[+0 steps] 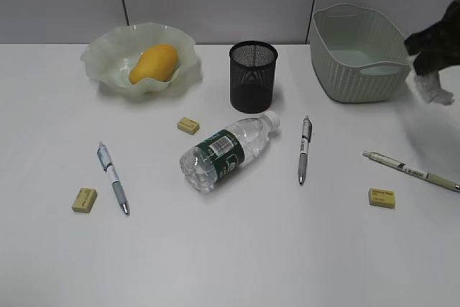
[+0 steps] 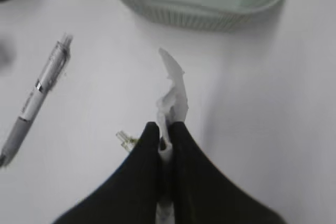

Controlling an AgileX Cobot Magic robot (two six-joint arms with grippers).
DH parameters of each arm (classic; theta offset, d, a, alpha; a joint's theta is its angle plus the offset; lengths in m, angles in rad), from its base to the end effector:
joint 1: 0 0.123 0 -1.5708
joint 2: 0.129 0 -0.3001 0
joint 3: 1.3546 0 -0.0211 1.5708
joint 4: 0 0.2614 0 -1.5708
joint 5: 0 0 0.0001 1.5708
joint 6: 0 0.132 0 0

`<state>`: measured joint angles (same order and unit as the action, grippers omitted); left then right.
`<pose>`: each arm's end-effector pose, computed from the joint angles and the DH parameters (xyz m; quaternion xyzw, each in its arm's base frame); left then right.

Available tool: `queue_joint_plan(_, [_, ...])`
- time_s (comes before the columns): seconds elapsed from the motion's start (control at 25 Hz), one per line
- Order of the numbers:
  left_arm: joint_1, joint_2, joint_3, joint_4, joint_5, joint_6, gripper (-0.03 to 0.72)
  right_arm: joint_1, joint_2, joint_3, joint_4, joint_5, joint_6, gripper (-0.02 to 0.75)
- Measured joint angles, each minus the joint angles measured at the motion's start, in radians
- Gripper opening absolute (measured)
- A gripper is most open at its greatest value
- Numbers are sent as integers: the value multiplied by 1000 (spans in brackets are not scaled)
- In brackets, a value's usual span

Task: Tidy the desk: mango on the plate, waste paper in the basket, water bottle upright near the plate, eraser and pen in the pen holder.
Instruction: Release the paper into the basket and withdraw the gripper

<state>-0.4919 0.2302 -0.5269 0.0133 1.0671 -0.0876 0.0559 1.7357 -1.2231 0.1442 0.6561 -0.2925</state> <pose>0.0499 -0.0250 0.2626 0.1817 0.8846 -0.1163 0.4134 0.3948 0.0337 0.2058 -0.1237 0.9608 0.0276 0.2466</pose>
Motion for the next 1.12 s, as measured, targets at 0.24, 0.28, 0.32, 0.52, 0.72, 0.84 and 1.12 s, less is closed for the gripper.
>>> queue_joint_plan(0.24, [0,0,0,0,0,0,520,0,-58,-143,9,-57,22,46])
queue_joint_plan(0.28, [0,0,0,0,0,0,520,0,-58,-165,17,-90,23,45])
queue_joint_plan(0.32, [0,0,0,0,0,0,520,0,-56,-183,32,-119,25,42])
queue_joint_plan(0.52, [0,0,0,0,0,0,519,0,-8,-214,89,-317,28,39])
queue_joint_plan(0.72, [0,0,0,1,0,0,519,0,98,-216,94,-436,28,39])
queue_joint_plan(0.84, [0,0,0,1,0,0,519,0,170,-216,97,-489,28,37])
queue_joint_plan(1.12, [0,0,0,1,0,0,519,0,275,-216,109,-526,30,265])
